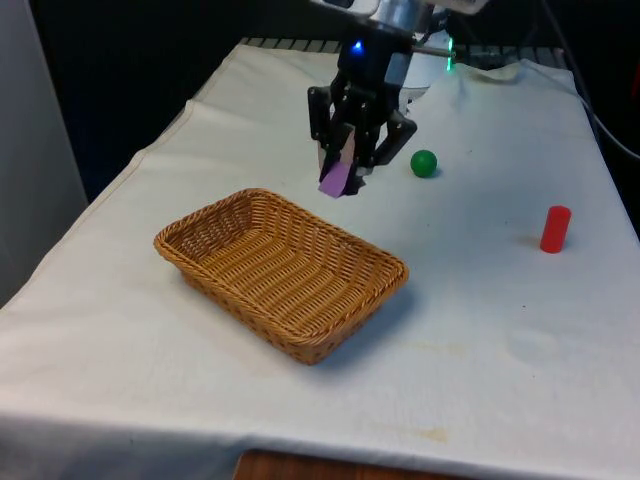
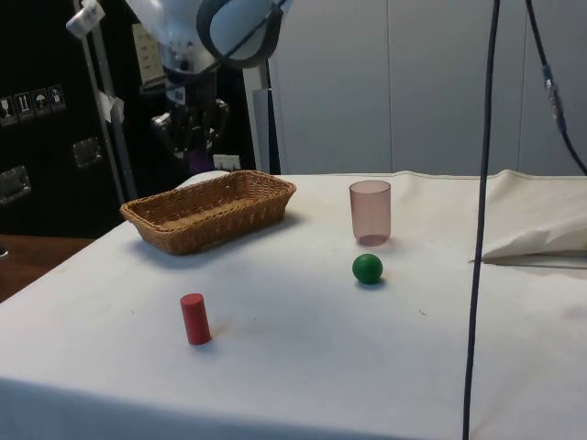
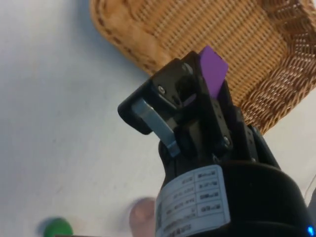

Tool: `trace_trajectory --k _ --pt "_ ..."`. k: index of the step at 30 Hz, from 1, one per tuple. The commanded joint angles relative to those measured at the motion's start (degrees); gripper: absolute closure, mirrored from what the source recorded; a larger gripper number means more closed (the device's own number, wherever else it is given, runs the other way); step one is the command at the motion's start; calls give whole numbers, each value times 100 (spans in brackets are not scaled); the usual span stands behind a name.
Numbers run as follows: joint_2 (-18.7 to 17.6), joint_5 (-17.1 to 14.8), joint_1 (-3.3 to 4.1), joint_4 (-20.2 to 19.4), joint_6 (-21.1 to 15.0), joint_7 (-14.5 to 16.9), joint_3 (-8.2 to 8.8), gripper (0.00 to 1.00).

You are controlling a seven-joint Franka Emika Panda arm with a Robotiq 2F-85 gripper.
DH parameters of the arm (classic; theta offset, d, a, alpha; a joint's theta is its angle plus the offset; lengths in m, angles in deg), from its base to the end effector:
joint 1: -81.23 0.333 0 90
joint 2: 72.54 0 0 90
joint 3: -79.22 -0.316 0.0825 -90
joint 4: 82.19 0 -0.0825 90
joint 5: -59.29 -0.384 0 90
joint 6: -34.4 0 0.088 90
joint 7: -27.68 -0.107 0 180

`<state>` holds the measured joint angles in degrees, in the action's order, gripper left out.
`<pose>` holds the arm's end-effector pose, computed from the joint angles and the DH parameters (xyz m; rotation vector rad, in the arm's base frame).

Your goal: Pick up the triangular block and place it into the basket.

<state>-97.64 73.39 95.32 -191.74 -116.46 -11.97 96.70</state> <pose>0.6541 -0.0183 0.3054 2.8314 -0.7328 0.5345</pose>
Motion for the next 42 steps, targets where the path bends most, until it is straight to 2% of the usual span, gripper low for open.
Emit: trace_trajectory --k 1,2,3,4,10,11,12,18,19,20,26,27,28,29,30,33,35,36,37,39,42 --pt "-97 -17 -52 57 -86 52 11 66" --pt "-149 -23 -57 92 -115 63 29 66" --pt "-103 0 -11 63 -46 17 52 66" --pt "-195 -29 -63 120 -143 69 46 66" --pt "-584 -86 -160 292 -401 143 155 66" --pt "-556 -23 -74 281 -338 63 229 66" --pt "-688 -109 -189 327 -481 160 178 66" --pt "-980 -235 -309 401 -693 286 229 66" --pt "-985 -178 -195 413 -642 206 367 66" --pt "-1020 -281 -332 407 -728 332 241 66" --pt "-1283 -733 -424 464 -842 751 309 66" --pt "-1352 -871 -458 493 -848 871 309 66" --pt "-1329 -796 -332 476 -814 773 435 66" --pt "-1381 -934 -470 510 -848 922 309 66" --pt "-1409 -997 -481 521 -842 968 309 66" --pt "-1501 -1220 -481 556 -819 1117 304 66" --pt "-1530 -1261 -476 561 -814 1129 309 66" --pt "-1547 -1220 -384 556 -808 1071 435 66" --pt "-1581 -1301 -464 573 -802 1140 315 66" --pt "-1621 -1324 -458 584 -791 1140 315 66" --pt "-1679 -1341 -453 613 -768 1134 321 51"
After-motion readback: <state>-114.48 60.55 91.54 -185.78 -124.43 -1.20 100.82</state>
